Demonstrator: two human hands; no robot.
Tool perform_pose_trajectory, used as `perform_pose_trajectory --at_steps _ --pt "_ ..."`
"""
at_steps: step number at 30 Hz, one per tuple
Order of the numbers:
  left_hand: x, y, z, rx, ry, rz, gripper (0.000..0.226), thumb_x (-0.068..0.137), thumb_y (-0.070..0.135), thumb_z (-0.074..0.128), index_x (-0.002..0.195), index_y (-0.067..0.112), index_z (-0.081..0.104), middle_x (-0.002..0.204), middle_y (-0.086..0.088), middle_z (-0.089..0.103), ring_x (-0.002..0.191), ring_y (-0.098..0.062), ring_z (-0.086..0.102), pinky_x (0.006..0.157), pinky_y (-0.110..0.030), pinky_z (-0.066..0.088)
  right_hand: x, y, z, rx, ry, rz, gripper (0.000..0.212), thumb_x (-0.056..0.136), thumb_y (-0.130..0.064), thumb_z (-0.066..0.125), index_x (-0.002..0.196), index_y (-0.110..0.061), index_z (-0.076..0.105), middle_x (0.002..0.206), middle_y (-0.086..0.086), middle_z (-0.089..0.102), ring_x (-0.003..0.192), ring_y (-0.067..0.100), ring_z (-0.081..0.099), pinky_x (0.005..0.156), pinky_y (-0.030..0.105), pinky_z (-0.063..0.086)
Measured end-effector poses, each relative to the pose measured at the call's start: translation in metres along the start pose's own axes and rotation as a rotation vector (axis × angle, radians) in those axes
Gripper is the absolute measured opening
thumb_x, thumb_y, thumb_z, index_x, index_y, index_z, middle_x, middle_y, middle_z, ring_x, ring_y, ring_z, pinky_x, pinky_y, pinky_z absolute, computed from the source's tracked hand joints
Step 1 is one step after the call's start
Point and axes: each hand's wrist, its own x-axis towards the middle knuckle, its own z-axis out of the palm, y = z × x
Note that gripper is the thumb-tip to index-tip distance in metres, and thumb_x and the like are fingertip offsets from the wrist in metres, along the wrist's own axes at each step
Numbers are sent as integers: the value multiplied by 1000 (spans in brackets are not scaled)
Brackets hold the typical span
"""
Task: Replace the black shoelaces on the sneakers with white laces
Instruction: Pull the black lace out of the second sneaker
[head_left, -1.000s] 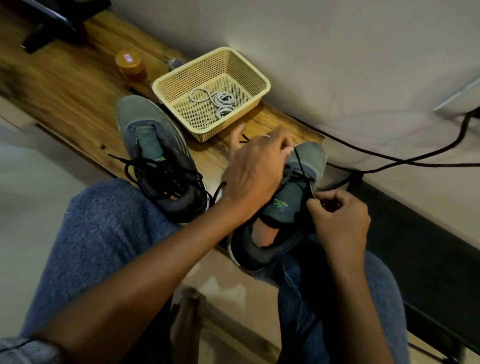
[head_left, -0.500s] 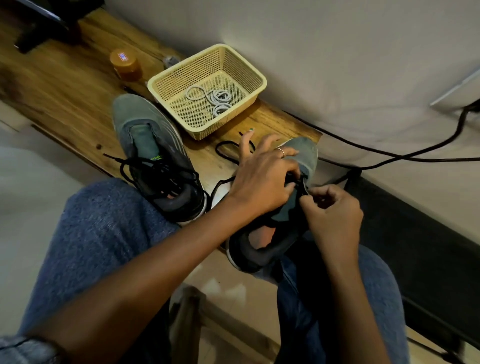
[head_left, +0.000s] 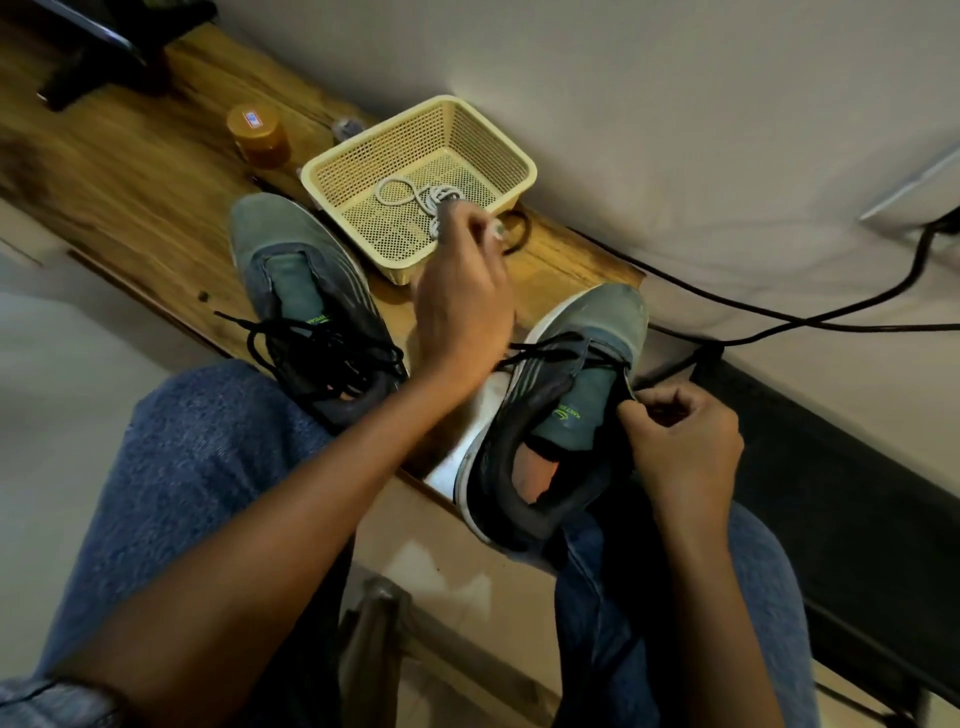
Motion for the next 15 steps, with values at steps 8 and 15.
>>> perform_pose_trajectory --at_steps 8,15 --pt "10 -5 -10 72 -233 -107 16 91 30 55 105 29 46 106 14 54 110 -20 55 104 -54 37 -2 -4 4 19 -46 -41 7 79 -8 66 83 -13 67 71 1 64 64 11 58 67 28 53" --pt "-26 5 -12 290 -812 79 68 90 46 55 147 25 26 154 1 27 141 -18 21 112 -41 18 2 -8 7 -81 -142 -186 32 81 -4 62 110 -18 64 109 2 55 93 12 56 78 18 41"
